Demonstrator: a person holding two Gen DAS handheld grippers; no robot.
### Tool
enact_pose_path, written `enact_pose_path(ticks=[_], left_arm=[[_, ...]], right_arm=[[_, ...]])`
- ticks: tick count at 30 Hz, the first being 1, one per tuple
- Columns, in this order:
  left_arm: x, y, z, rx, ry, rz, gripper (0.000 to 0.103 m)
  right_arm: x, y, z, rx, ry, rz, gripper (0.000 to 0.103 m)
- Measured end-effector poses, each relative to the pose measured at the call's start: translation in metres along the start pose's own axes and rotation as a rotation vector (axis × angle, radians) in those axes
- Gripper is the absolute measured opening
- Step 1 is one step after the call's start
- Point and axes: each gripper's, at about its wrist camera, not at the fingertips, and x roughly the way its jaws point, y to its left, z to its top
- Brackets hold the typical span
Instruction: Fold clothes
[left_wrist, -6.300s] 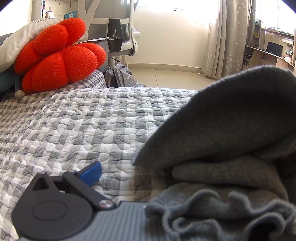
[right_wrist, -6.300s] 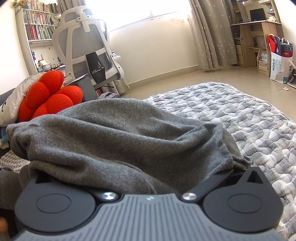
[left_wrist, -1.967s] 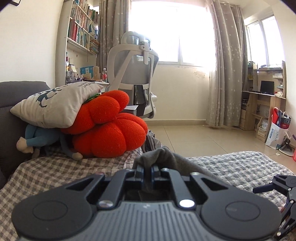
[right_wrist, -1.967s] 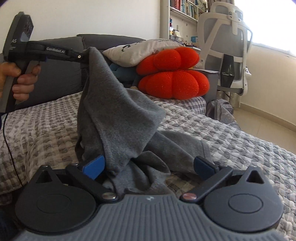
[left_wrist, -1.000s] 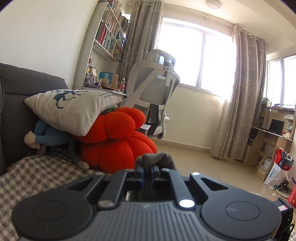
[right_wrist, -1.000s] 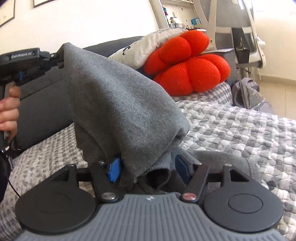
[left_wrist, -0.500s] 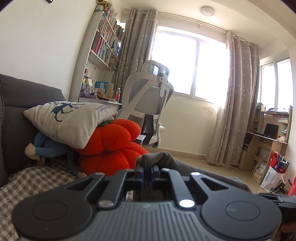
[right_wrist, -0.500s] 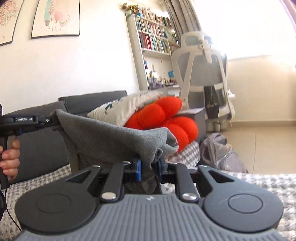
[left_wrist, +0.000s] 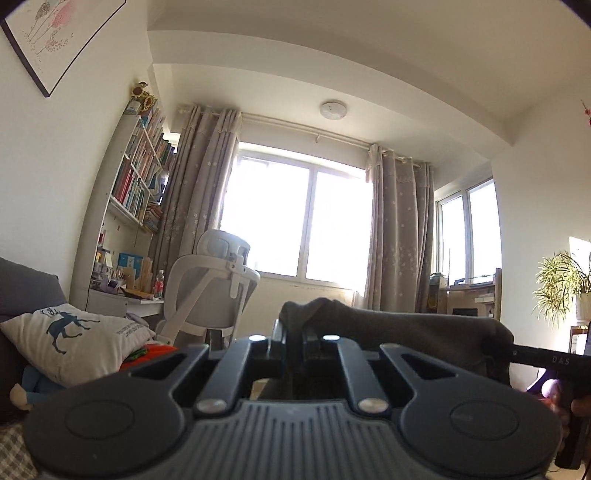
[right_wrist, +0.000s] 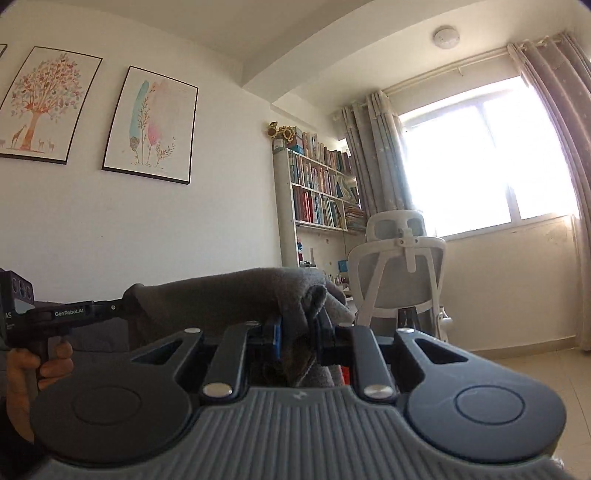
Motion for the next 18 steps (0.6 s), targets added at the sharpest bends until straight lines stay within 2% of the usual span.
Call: enact_pose_path(ticks=[2, 5, 7, 8, 9, 10, 12, 13, 15, 17, 18], left_arm=[[0.022, 0.0, -0.008, -0.006, 0.035, 0.034, 0.008], [0.086, -0.001, -0.049, 0.052, 0.149, 0.12, 0.009], [0.136, -0.003, -0.094, 0.154, 0.263, 0.181, 0.017], [0.164, -0.001, -0.125, 0.213, 0.347, 0.203, 0.029], [0.185, 0.002, -0.151, 0.249, 0.415, 0.23, 0.034], [0.197, 0.009, -0.172, 0.237, 0.478, 0.247, 0.034], [0.21, 0.029, -0.208, 0.138, 0.62, 0.244, 0.034], [0.206, 0.037, -0.218, 0.075, 0.656, 0.229, 0.034], [0.194, 0.042, -0.231, 0.05, 0.69, 0.218, 0.037], [0.18, 0.043, -0.241, 0.054, 0.722, 0.21, 0.042], [0.174, 0.041, -0.244, 0.067, 0.734, 0.202, 0.045]], right_arm=[[0.009, -0.013, -0.014, 0.085, 0.047, 0.005, 0.018], [0.028, -0.038, -0.056, 0.16, 0.149, -0.081, 0.018], [0.051, -0.064, -0.092, 0.22, 0.237, -0.158, 0.018], [0.066, -0.081, -0.117, 0.227, 0.305, -0.229, 0.019], [0.076, -0.091, -0.136, 0.213, 0.356, -0.29, 0.019], [0.083, -0.101, -0.157, 0.204, 0.411, -0.35, 0.023], [0.095, -0.119, -0.2, 0.185, 0.517, -0.468, 0.024], [0.093, -0.12, -0.21, 0.179, 0.535, -0.464, 0.024], [0.087, -0.115, -0.225, 0.155, 0.572, -0.443, 0.025], [0.082, -0.109, -0.225, 0.123, 0.575, -0.441, 0.035], [0.079, -0.106, -0.225, 0.108, 0.576, -0.44, 0.05]])
